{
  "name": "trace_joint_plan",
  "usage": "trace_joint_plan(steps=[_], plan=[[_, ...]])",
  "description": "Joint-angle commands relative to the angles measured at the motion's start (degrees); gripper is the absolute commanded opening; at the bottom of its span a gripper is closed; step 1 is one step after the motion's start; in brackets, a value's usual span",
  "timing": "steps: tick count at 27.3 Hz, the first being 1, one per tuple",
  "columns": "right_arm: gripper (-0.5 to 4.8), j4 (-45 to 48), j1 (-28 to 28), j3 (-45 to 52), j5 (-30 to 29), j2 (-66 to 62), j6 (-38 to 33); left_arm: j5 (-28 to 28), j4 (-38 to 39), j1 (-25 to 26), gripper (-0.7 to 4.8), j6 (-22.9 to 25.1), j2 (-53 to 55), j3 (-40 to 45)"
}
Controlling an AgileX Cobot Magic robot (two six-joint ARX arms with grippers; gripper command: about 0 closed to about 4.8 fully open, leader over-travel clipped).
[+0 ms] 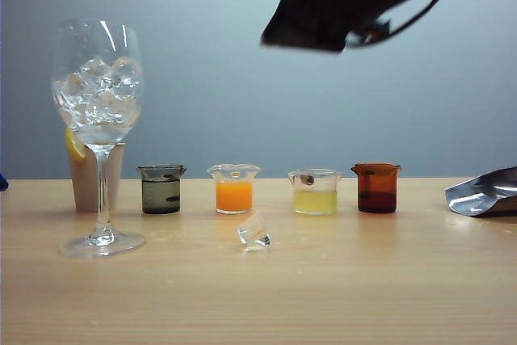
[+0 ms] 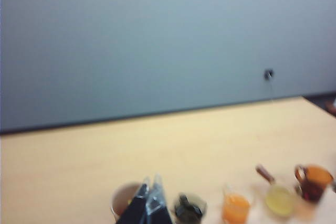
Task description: Pick up the first measuring cup from the left, pour the coconut rum inside into the goblet, and finally put the measuring cup back in its original place.
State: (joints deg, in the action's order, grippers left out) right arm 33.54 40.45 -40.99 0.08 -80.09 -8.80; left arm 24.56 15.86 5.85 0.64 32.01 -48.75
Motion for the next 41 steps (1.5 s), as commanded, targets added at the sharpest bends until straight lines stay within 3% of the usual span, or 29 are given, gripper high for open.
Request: trace_joint_plan(steps=[1, 5, 8, 15, 18, 27, 28, 31, 35, 39, 41], plan=[[-0.09, 7.02, 0.13, -0.33, -1.88, -4.63, -0.44, 1.49, 1.57, -1.25, -0.06, 0.96, 0.72, -0.31], [-0.09, 11.04, 2.29, -0.46, -1.46, -10.23, -0.63, -2.29, 2.97, -4.83, -0.06, 1.05, 1.29, -0.35], [-0.09, 11.74, 5.2, -2.38, 1.33, -15.3, -0.63, -10.36, 3.41, -13.44, -0.06, 1.09, 1.2, -0.59], [-0.09, 11.54, 6.19, -9.38, 1.27, -23.54, -0.61, -17.4, 4.28, -23.23, -0.06, 3.93, 1.62, -0.55], [-0.09, 11.37, 6.21, -11.87, 0.37, -26.67, -0.61, -19.93, 5.16, -24.02, -0.06, 3.96, 1.6, -0.52], [-0.03, 11.45, 5.86, -15.56, -0.11, -33.99, 0.04, -20.04, 5.97, -24.0, -0.06, 5.38, 1.57, -0.52], [0.26, 11.5, 5.7, -15.91, -0.24, -34.64, 0.09, -20.04, 5.95, -24.0, -0.06, 5.4, 1.57, -0.52], [2.21, 11.74, 4.83, -17.77, -0.24, -37.22, 0.24, -20.04, 5.97, -24.0, -0.06, 5.38, 1.55, -0.52], [3.43, 11.63, 4.07, -22.18, -0.26, -41.92, 0.28, -20.04, 5.99, -24.0, -0.06, 5.4, 1.53, -0.52], [3.56, 11.47, 3.43, -25.14, -0.63, -44.11, 0.26, -20.04, 6.43, -24.0, -0.06, 5.4, 1.53, -0.52], [3.88, 11.5, 3.37, -26.27, -0.72, -44.92, 0.26, -20.04, 6.8, -24.0, -0.06, 5.4, 1.53, -0.52]])
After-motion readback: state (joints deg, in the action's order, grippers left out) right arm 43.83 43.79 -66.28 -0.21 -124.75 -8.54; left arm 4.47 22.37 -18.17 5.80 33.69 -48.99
